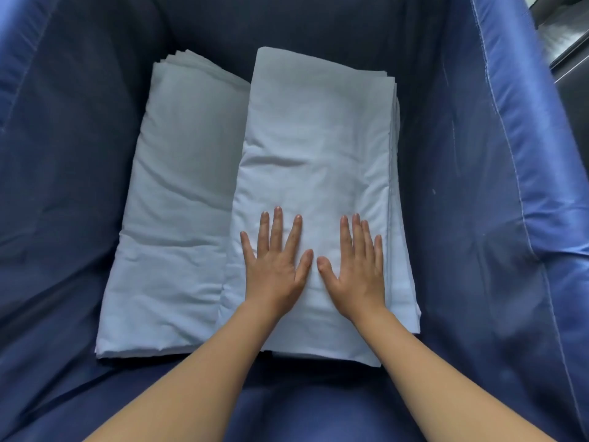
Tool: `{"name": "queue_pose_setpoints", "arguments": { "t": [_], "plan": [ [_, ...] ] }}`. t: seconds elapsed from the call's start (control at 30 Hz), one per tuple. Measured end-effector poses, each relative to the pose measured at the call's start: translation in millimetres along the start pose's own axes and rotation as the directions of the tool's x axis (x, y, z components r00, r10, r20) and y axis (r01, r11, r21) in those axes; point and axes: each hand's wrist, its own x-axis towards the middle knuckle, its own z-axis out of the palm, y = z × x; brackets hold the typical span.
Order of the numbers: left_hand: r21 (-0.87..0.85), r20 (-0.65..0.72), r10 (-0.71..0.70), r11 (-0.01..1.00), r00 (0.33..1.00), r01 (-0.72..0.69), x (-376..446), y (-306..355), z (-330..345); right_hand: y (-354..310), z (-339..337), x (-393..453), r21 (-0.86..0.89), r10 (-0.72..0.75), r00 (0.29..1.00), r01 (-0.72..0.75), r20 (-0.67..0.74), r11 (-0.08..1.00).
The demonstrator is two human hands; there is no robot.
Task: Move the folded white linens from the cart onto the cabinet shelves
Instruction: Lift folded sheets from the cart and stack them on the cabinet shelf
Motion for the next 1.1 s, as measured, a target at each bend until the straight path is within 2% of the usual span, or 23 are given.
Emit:
{"name": "queue_pose_setpoints", "arguments": {
  "t": [0.07,0.2,0.37,0.43,0.5,0.6,0.73,0.87,0.93,1.0,1.03,1.1],
  "plan": [
    [-0.011,-0.018,-0.021,1.0,1.0,0.021,-1.3,-7.3,-4.5,0.9,-2.5,1.3,0.022,0.05,0.998,-0.049,-0.027,0.999],
    [-0.056,-0.012,-0.16,0.986,0.987,0.159,-6.1,-33.4,-16.5,6.7,-10.8,-0.6,0.101,0.301,0.953,-0.296,-0.044,0.95],
    [-0.137,0.02,-0.167,0.976,0.986,0.168,-3.1,-39.7,-24.8,7.3,-23.3,-0.9,0.21,0.449,0.894,-0.435,-0.022,0.876],
    [-0.198,0.058,-0.254,0.945,0.965,0.261,1.7,-40.2,-27.2,8.6,-29.9,-0.1,0.279,0.545,0.838,-0.531,0.029,0.8],
    [-0.27,0.122,-0.38,0.877,0.917,0.399,8.1,-43.9,-29.5,12.1,-34.2,0.1,0.304,0.592,0.803,-0.581,0.065,0.755],
    [-0.268,0.113,-0.427,0.856,0.897,0.442,9.2,-39.4,-31.7,17.7,-39.7,1.4,0.292,0.576,0.816,-0.564,0.051,0.773],
    [-0.25,0.022,-0.427,0.873,0.904,0.419,1.8,-23.2,-38.4,28.9,-50.4,5.4,0.247,0.541,0.838,-0.511,-0.073,0.824],
    [-0.24,0.036,-0.362,0.902,0.932,0.36,-10.6,3.7,-37.6,54.1,-75.5,13.2,0.226,0.529,0.831,-0.489,-0.171,0.842],
    [-0.228,0.073,-0.352,0.905,0.933,0.359,-13.6,9.4,-31.9,63.4,-76.2,15.8,0.202,0.539,0.834,-0.511,-0.117,0.835],
    [-0.166,0.073,-0.374,0.91,0.925,0.381,-12.3,6.5,-25.6,63.6,-64.6,10.5,0.143,0.56,0.829,-0.555,0.008,0.82],
    [-0.112,0.025,-0.362,0.925,0.932,0.363,-11.0,3.0,-23.0,58.5,-54.8,4.9,0.114,0.555,0.831,-0.557,0.052,0.823],
    [-0.032,-0.075,-0.268,0.963,0.96,0.267,-9.0,-2.0,-18.1,40.1,-36.3,-8.8,0.085,0.506,0.862,-0.507,0.035,0.858]
  ]
}}
